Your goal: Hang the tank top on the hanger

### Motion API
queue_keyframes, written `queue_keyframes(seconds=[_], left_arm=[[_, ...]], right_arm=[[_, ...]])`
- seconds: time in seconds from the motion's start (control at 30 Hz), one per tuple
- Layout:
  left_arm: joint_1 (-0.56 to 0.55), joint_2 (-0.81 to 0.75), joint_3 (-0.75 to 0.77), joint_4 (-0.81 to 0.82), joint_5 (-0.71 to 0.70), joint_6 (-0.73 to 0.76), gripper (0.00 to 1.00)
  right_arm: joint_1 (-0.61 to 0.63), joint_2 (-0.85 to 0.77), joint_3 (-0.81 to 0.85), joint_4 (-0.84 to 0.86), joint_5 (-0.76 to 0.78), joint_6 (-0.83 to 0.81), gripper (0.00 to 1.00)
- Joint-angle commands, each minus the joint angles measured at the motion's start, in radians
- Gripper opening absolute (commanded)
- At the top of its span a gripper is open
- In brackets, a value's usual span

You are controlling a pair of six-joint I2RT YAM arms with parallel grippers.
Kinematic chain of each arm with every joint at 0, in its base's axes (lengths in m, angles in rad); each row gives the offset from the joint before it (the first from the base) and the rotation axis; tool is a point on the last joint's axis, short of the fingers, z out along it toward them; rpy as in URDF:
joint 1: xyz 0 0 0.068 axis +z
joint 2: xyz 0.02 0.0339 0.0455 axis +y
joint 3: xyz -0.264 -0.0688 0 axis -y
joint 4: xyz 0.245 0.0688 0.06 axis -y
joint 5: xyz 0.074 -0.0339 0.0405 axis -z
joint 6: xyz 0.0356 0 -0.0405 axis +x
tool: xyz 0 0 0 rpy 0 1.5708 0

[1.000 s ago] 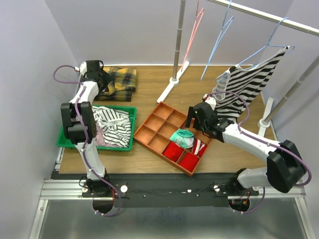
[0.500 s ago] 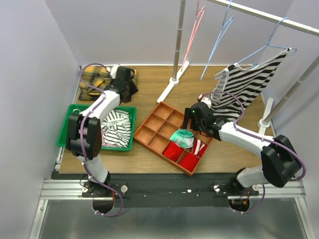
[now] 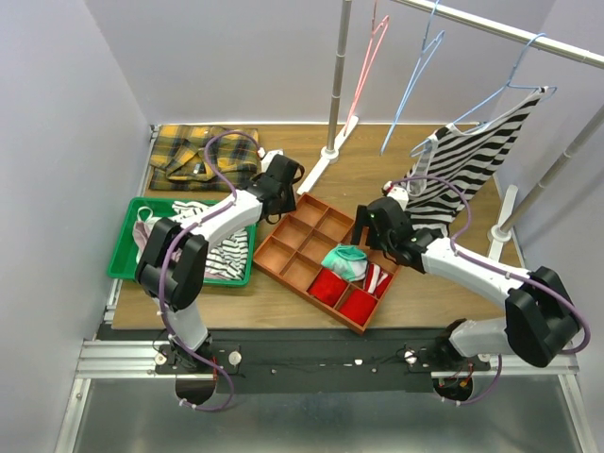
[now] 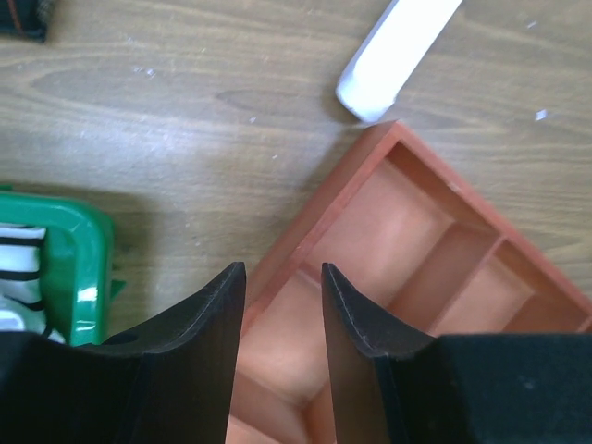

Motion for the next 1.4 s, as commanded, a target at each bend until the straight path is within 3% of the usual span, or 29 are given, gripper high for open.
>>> queue_keyframes(seconds=[0.0,0.5,1.03,1.2,1.37], left_arm=[[-0.014,0.012,-0.030,-0.024,-0.043,0.065,0.47],[-0.045,0.040,-0.095,-0.038,-0.032,0.101,0.47],[-0.072,0.085,-0.125,0.003,0.008,0.085,0.27],[-0.085,0.120,-0.122,0.009,0.006,0.082,0.29],[-0.088,0.129,-0.112,-0.006,-0.037,0.099,0.39]], right_arm=[[0.000,-0.027,-0.055,-0.013,0.028,0.026,0.98],[-0.001,-0.041,-0.096,0.000,0.011,0.040,0.98],[-0.001,-0.024,-0.087,0.007,0.003,0.032,0.98],[-0.001,-0.016,-0.084,0.012,-0.004,0.031,0.98],[0.000,-0.010,-0.083,0.012,-0.007,0.028,0.98]])
